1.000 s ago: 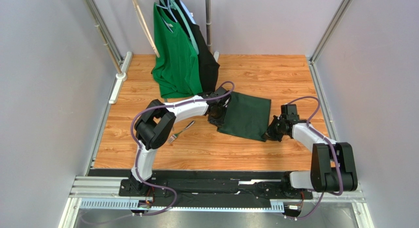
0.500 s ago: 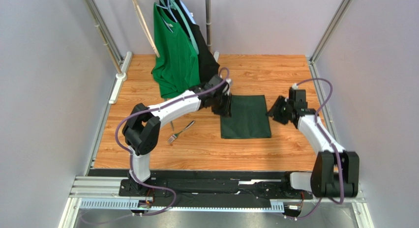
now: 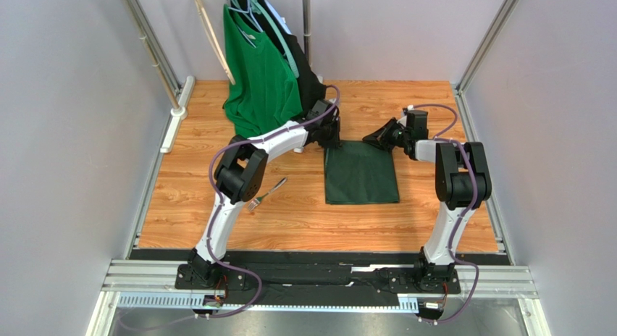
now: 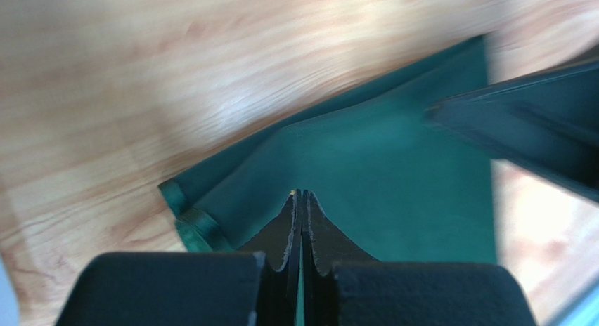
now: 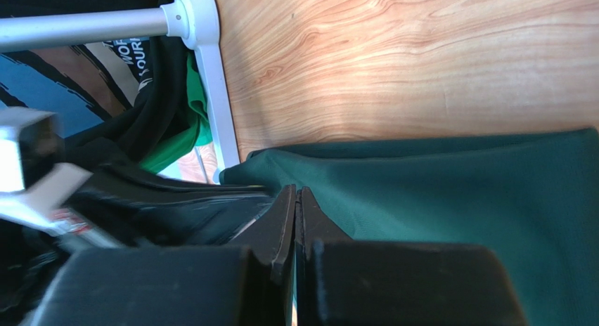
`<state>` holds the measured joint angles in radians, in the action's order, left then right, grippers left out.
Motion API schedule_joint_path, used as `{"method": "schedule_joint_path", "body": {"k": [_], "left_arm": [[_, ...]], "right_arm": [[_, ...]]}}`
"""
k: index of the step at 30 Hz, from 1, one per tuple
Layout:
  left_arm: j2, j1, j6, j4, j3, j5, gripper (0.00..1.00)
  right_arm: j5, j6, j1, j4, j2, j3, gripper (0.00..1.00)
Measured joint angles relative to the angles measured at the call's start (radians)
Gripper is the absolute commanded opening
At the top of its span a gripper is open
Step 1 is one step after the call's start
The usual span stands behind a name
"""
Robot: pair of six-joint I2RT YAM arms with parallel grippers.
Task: Fold the napkin into a case and place the utensils inside
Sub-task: Rotate the square-folded napkin at the center of the board.
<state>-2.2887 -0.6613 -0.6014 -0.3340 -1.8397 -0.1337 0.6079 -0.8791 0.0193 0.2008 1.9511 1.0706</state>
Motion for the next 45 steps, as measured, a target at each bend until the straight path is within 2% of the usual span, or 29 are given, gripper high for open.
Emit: {"method": "schedule_joint_path", "body": {"k": [10, 17, 22, 27, 30, 33, 34, 37, 41, 45], "left_arm": [[-0.028, 0.031, 0.003, -0.030, 0.000, 0.095, 0.00], [-0.050, 0.088, -0.040, -0.032, -0.008, 0.077, 0.00], [-0.085, 0.100, -0.050, -0.080, -0.075, 0.067, 0.00], [-0.097, 0.100, -0.030, -0.107, -0.102, 0.062, 0.00], [-0.097, 0.099, -0.002, -0.112, -0.106, 0.065, 0.00], [-0.097, 0.095, 0.033, -0.133, -0.114, 0.064, 0.09], [-0.096, 0.089, 0.043, -0.137, -0.115, 0.064, 0.17], [-0.080, 0.074, 0.071, -0.146, -0.105, 0.064, 0.25], [0.009, 0.016, 0.074, -0.138, -0.014, 0.063, 0.25], [0.135, -0.055, 0.040, -0.090, 0.124, 0.045, 0.19]], "right_arm": [[0.047, -0.023, -0.031, 0.095, 0.079, 0.005, 0.00], [0.052, -0.021, -0.096, 0.094, 0.164, 0.056, 0.00], [0.082, -0.018, -0.130, 0.085, 0.203, 0.093, 0.01], [0.084, 0.025, -0.159, 0.001, 0.224, 0.170, 0.03], [0.042, 0.107, -0.194, -0.140, 0.224, 0.249, 0.07], [-0.007, 0.187, -0.220, -0.255, 0.191, 0.296, 0.12], [-0.019, 0.209, -0.229, -0.296, 0.162, 0.292, 0.16], [-0.031, 0.250, -0.229, -0.342, 0.016, 0.198, 0.22], [0.008, 0.253, -0.182, -0.318, -0.190, 0.008, 0.22], [0.066, 0.245, -0.138, -0.262, -0.255, -0.175, 0.21]]}}
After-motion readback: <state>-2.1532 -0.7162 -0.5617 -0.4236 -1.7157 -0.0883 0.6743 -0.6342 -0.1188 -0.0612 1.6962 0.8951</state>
